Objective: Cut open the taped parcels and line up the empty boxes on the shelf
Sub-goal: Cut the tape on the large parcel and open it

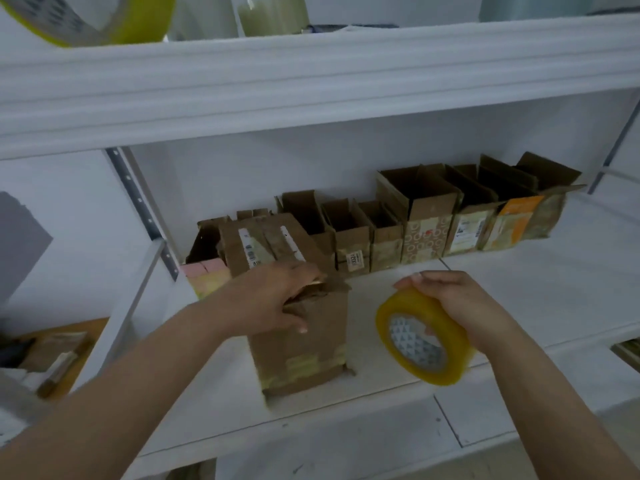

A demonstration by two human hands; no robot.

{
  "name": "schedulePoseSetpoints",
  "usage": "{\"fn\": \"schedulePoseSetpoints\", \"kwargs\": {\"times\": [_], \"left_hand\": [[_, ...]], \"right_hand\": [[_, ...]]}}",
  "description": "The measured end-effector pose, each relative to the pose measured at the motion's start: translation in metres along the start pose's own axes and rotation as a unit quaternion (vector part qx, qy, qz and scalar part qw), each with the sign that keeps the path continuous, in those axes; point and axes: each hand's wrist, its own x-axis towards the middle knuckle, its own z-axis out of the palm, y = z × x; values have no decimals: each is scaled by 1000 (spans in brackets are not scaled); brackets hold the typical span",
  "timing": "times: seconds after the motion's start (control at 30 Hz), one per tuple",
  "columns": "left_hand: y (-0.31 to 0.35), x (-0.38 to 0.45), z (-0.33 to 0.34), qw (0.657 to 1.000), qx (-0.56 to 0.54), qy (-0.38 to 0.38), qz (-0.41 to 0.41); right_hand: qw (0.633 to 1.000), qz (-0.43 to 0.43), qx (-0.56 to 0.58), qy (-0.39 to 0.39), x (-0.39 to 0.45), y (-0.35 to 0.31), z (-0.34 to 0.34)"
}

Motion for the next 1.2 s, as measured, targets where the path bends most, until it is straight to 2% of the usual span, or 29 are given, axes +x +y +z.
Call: {"fn": "schedulePoseSetpoints", "kwargs": {"times": [0.17,0.27,0.33,0.4,0.43,0.47,0.57,0.63,0.73,0.87,1.1,1.2], "left_hand": [[-21,-26,-7,997,-81,-10,-3],[-14,-29,-10,978,-201,47,-35],[-1,-26,-14,941,-296,142,-87],[17,-20,-20,877,-387,245,-143],[26,-17,-24,849,-421,276,-162],[33,-13,-26,840,-432,280,-169],[50,-2,-33,886,-395,181,-160],[54,4,-31,889,-405,154,-146],[50,7,-26,879,-418,191,-130],[53,4,-28,897,-380,198,-111],[34,-7,-25,900,-350,204,-159],[31,-15,-17,893,-351,217,-178]], "right_hand": [[996,-41,-37,-73,-14,-33,7],[991,-68,-62,-95,-21,-46,11],[988,-95,-76,-98,-24,-52,15],[985,-112,-84,-100,-27,-56,17],[984,-117,-85,-103,-28,-58,18],[983,-120,-86,-110,-29,-59,19],[982,-122,-75,-121,-33,-61,23],[983,-122,-73,-121,-35,-60,27],[983,-95,-89,-126,-35,-51,30],[982,-50,-53,-175,-35,-41,25],[967,-114,79,-212,-30,-30,-8],[963,-132,94,-213,-24,-29,-13]]}}
